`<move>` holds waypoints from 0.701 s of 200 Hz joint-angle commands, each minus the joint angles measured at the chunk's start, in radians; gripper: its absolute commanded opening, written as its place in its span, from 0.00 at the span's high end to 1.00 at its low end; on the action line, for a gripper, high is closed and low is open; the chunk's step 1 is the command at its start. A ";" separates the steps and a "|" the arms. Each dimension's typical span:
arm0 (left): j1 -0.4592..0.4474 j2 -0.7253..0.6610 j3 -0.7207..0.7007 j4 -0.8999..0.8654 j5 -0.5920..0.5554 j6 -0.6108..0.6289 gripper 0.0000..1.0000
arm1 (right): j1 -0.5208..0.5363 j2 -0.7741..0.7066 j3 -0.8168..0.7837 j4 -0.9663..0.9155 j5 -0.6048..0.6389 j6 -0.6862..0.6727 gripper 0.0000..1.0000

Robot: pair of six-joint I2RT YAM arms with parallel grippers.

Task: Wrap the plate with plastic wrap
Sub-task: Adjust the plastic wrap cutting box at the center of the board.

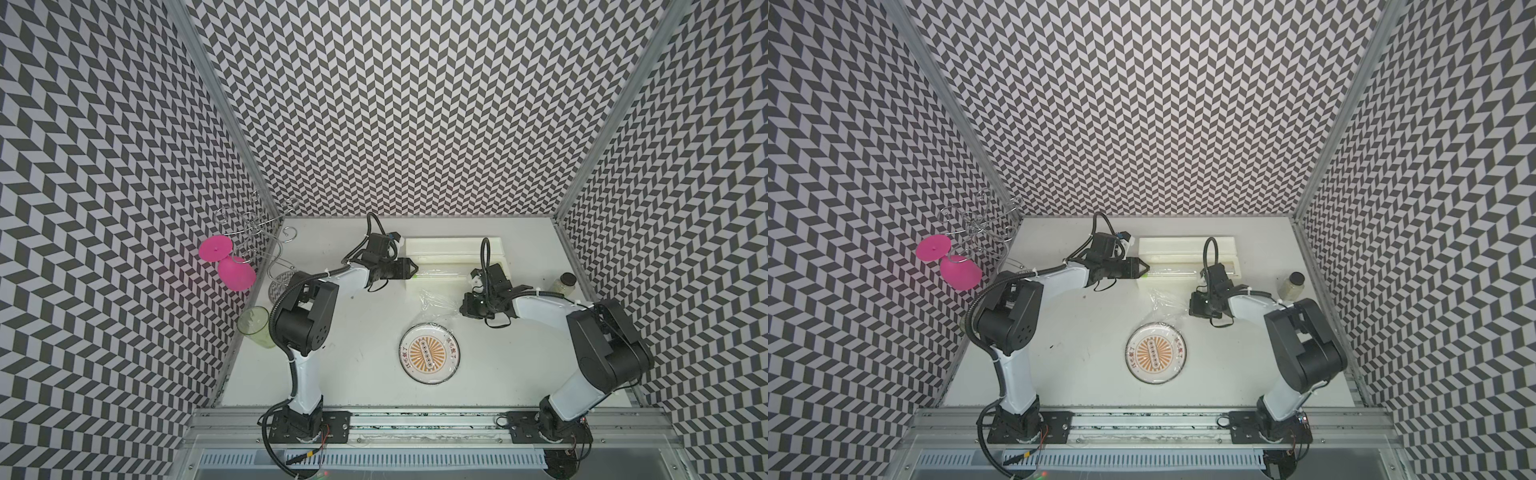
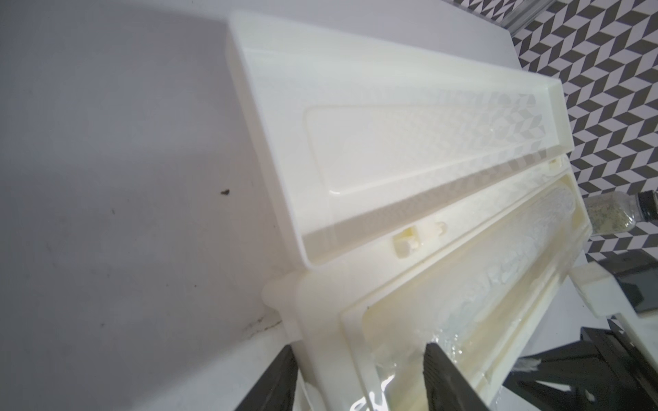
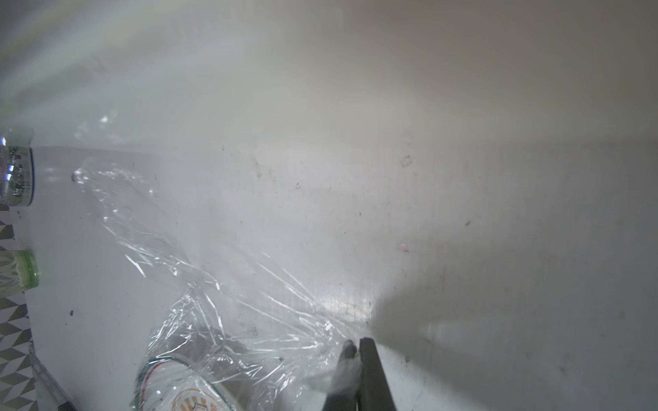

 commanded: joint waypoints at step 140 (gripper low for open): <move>0.118 -0.533 -0.354 -0.189 -0.073 -0.021 0.30 | 0.004 -0.025 0.249 -0.279 0.338 -0.067 0.44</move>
